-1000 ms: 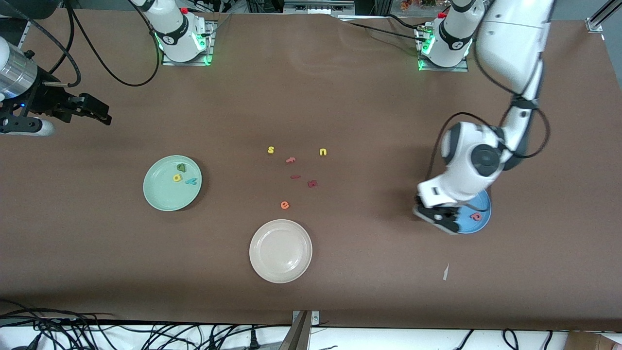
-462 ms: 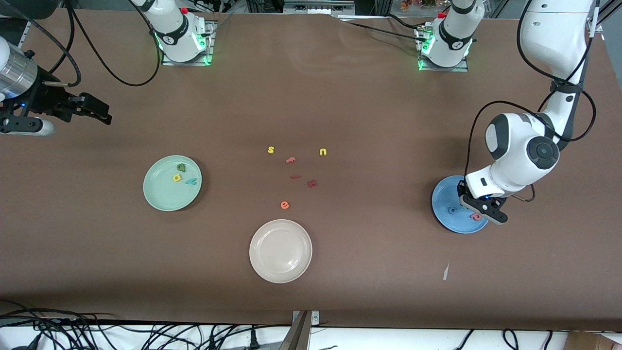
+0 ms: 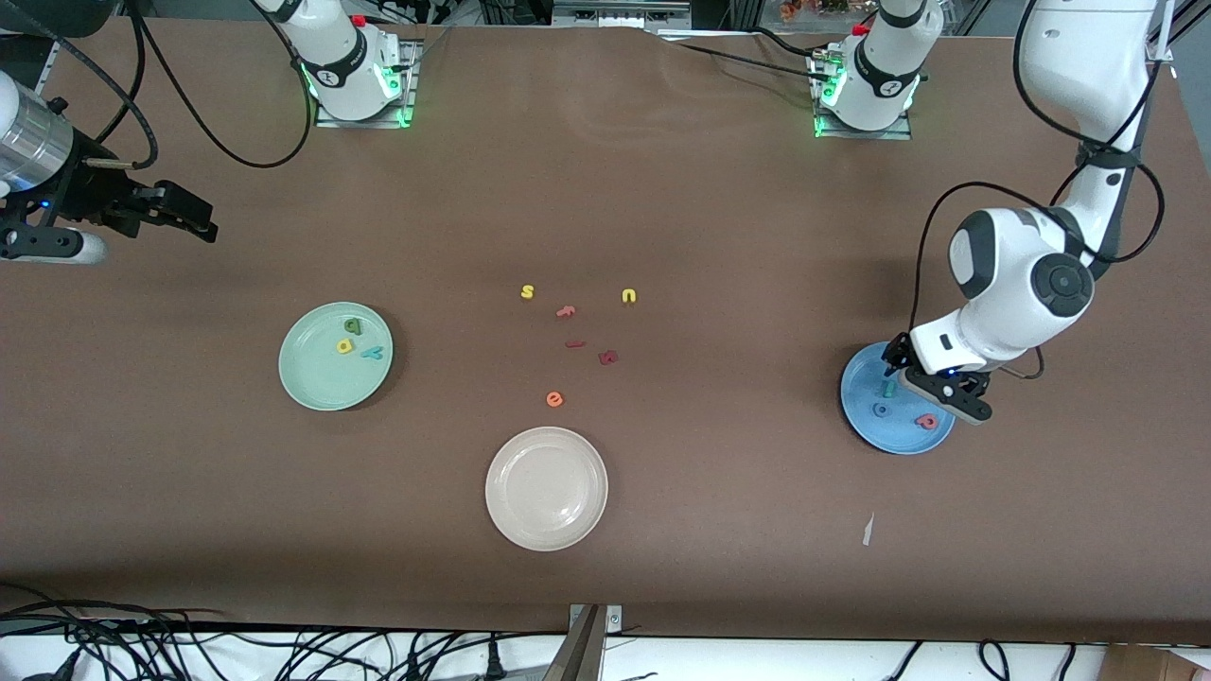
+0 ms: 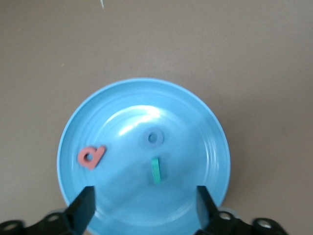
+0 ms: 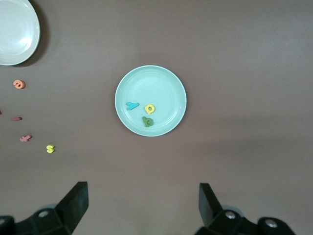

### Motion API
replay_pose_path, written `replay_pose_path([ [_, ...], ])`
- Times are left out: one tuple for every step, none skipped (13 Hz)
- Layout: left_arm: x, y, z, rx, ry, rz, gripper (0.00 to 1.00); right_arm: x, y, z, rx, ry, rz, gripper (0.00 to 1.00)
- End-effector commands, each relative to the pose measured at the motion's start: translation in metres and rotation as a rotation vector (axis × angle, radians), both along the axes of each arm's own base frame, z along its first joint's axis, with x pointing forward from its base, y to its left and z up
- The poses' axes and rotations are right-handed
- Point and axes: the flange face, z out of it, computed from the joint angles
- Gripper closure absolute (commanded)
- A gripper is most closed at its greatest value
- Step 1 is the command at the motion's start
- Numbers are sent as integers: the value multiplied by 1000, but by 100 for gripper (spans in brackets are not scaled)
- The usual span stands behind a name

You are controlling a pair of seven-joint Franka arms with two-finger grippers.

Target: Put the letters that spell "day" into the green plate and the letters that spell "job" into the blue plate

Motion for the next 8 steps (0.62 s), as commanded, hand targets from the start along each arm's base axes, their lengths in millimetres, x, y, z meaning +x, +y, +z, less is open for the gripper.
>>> replay_pose_path([
  [-52,17,68,-12,-65,18,0,-2,-3,5,3,6,-12,0],
  [-52,17,84,-15,-95,16,0,-2,-3,6,3,6,-12,0],
  [-53,17,101,-18,-119,11,0,-2,-3,7,3,5,-12,0],
  [-59,16,117,-25,-105,11,0,-2,0,7,3,5,-8,0],
  [-67,16,137,-30,-93,7,0,-1,0,6,3,5,-8,0],
  [-74,17,157,-35,-94,10,0,-1,1,6,3,5,-6,0],
  [-78,18,177,-40,-98,11,0,-1,2,7,4,0,-5,0],
  [-80,22,194,-44,-77,14,0,-1,2,6,3,2,-5,0],
])
